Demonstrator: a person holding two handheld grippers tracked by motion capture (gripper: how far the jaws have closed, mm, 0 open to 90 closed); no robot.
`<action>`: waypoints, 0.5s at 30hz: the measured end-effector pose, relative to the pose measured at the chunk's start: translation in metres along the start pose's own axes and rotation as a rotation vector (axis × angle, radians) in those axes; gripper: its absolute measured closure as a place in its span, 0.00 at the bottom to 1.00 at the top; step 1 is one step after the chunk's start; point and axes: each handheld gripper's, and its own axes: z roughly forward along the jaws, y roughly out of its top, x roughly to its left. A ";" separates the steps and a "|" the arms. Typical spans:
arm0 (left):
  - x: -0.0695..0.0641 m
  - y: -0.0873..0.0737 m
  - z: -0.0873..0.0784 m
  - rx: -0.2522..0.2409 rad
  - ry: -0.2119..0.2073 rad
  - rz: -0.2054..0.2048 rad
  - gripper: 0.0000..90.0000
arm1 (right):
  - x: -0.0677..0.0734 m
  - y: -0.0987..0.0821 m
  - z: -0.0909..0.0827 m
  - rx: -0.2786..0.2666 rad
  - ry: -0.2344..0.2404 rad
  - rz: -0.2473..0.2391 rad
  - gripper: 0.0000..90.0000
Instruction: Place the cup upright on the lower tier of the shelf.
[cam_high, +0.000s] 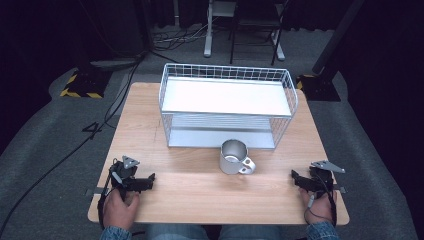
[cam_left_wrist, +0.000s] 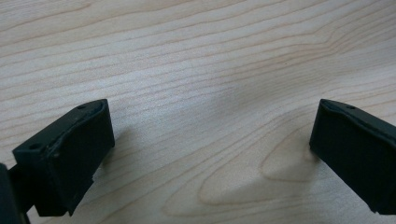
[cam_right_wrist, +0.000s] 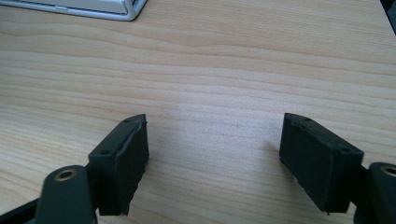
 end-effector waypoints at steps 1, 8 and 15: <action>0.000 0.000 0.000 0.000 0.000 0.000 0.00 | 0.000 0.000 0.000 0.000 0.000 0.000 0.27; 0.000 0.000 0.000 0.000 0.001 0.001 0.00 | 0.000 0.000 0.000 0.000 0.000 0.000 0.27; 0.000 0.000 0.000 0.000 0.002 0.004 0.00 | 0.000 0.000 0.000 -0.001 0.001 0.002 0.27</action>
